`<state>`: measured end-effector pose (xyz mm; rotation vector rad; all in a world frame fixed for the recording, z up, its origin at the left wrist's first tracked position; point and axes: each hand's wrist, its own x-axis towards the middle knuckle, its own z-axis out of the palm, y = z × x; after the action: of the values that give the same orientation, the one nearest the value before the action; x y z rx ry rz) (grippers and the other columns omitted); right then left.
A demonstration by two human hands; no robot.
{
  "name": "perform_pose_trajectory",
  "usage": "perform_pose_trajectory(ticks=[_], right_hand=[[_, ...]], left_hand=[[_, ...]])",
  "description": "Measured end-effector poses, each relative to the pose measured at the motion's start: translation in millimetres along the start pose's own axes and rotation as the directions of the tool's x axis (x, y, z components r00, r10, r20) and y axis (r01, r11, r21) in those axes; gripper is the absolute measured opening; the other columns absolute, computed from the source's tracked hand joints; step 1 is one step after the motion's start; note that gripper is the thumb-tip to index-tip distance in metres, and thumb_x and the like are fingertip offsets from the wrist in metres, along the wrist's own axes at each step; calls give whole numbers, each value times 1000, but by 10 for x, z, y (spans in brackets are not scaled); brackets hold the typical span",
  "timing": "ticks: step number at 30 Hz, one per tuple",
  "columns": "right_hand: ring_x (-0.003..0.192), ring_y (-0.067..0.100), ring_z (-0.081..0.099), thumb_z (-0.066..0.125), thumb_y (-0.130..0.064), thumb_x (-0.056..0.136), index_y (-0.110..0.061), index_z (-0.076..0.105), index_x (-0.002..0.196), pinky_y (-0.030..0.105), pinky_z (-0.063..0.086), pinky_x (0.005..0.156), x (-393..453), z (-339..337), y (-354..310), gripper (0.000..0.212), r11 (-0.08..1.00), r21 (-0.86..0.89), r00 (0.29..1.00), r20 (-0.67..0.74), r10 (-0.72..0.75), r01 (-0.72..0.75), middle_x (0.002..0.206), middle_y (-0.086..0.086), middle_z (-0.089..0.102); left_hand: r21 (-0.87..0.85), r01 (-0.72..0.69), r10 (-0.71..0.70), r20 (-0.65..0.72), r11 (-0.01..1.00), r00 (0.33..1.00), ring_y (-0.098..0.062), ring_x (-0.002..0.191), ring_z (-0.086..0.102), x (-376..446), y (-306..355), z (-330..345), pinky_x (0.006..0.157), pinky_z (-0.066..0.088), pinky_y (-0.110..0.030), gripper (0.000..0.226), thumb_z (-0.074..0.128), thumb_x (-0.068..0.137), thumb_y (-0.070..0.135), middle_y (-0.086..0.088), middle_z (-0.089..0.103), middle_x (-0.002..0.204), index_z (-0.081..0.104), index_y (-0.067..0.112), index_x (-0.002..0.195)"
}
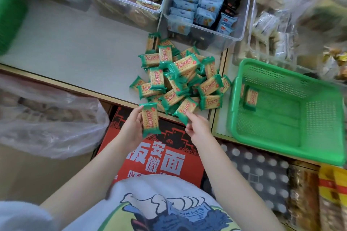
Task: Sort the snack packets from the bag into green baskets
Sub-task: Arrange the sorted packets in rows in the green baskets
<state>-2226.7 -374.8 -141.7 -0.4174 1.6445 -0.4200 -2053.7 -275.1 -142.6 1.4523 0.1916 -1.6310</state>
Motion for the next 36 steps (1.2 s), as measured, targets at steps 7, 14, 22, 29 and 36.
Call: perform_pose_trajectory(ticks=[7,14,22,29,36], right_hand=[[43,14,43,68,-17,95,-14,58,103,24,40,45,-635,-429,20,13,884,-205,904,179,-389,421,75,0,67],[56,12,59,57,-24,101,-12,62,109,26,49,52,-171,-641,-69,16,940,-215,947,-125,-295,264,91,2,67],[119,39,57,71,-48,89,-2,36,140,44,49,91,550,-256,-251,78,885,-465,906,-356,-229,41,142,18,44],[105,31,62,77,-37,86,-7,55,115,37,50,87,627,-420,-218,47,916,-393,922,-321,-215,76,121,13,64],[88,6,63,68,-32,95,-13,58,112,14,46,66,-388,-597,-43,26,931,-80,902,-230,-366,357,100,-5,67]], left_hand=[[188,41,-73,170,981,983,-28,114,65,61,-56,399,105,48,-45,54,39,99,63,-10,69,123,56,22,130],[219,-32,6,121,975,993,-24,99,73,101,-130,640,81,57,-36,34,72,89,29,-10,74,112,62,16,119],[136,7,-12,31,991,999,-26,105,69,38,-102,482,94,53,-44,48,63,88,57,-7,73,113,61,23,123],[1,1,-1,-51,1000,999,-19,82,74,6,-105,365,75,54,-37,44,49,96,60,0,77,84,66,22,111],[144,48,-46,-18,988,999,-25,107,69,-26,-50,576,84,52,-39,63,38,94,71,-7,73,115,63,23,126]])
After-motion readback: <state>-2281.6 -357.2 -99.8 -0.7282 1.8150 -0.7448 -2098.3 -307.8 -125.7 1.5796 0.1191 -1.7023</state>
